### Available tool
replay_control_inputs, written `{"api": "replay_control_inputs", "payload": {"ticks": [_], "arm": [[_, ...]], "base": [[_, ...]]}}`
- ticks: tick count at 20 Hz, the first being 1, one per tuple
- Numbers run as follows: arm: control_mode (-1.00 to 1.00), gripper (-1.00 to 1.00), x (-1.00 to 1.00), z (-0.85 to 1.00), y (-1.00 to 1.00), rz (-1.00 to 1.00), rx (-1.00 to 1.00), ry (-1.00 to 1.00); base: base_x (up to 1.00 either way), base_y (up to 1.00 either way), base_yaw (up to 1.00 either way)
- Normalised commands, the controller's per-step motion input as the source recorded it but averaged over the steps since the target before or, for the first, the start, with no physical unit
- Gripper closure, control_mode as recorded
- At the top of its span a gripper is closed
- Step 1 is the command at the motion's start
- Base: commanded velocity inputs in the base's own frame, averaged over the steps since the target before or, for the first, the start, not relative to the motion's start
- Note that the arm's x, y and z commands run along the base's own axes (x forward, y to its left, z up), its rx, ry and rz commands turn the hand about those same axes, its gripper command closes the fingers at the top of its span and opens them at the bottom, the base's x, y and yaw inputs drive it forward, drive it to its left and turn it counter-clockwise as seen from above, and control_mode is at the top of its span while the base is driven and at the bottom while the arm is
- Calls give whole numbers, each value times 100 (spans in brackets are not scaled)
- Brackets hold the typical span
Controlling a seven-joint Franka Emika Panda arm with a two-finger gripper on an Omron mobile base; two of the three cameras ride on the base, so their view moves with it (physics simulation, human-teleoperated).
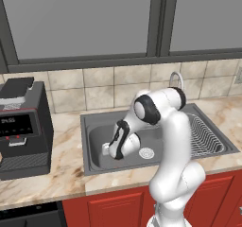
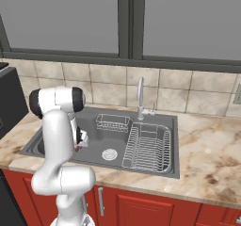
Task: Pick up the bar soap and dish brush from the sink, and place them back in the cabinet, and close the cabinet doors.
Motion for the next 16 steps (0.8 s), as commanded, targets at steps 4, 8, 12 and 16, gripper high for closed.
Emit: {"api": "replay_control_inputs", "payload": {"ticks": [4, 8, 12, 16], "arm": [[-100, 100, -11, 50, -3, 0, 0, -1], [-100, 100, -21, 57, 0, 0, 0, -4], [-100, 100, -30, 57, 0, 0, 0, -6], [-100, 100, -24, 56, 0, 0, 0, -6]], "base": [[0, 0, 0], [0, 0, 0], [0, 0, 0], [0, 0, 0]]}}
